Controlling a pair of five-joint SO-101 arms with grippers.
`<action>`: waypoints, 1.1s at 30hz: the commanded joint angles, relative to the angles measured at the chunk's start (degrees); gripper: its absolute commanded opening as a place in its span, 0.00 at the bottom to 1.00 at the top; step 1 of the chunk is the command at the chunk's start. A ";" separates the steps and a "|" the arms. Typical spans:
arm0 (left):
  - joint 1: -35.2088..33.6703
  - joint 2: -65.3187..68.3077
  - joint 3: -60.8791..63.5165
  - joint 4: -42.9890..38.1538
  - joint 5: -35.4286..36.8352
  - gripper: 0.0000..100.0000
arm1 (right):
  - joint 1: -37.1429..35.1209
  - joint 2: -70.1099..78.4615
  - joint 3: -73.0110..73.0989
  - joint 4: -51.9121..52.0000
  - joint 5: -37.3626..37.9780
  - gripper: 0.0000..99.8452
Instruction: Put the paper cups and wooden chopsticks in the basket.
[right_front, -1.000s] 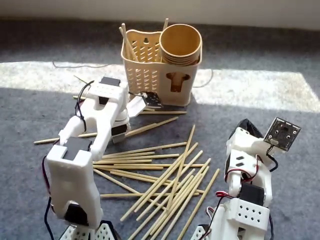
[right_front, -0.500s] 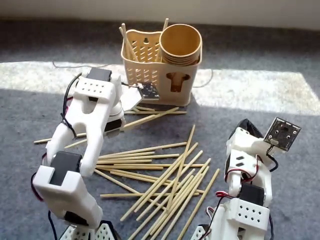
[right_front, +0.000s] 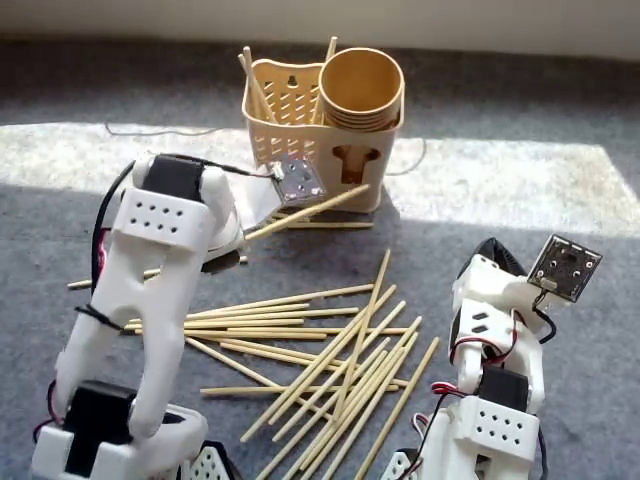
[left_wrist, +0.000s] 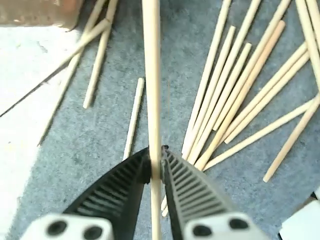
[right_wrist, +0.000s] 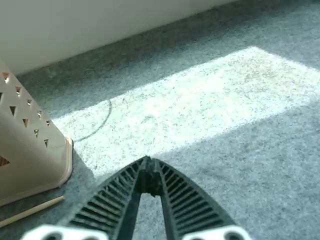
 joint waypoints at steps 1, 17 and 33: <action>1.63 -7.08 -0.57 -3.34 5.01 0.00 | -0.31 -0.75 -0.31 -1.54 -0.26 0.01; 2.77 -18.33 -10.15 -16.53 28.22 0.00 | -0.57 -0.66 -0.22 -1.54 -0.26 0.01; 5.58 -18.33 -17.10 -36.40 47.30 0.00 | -0.48 -0.75 -0.22 -1.54 -0.26 0.01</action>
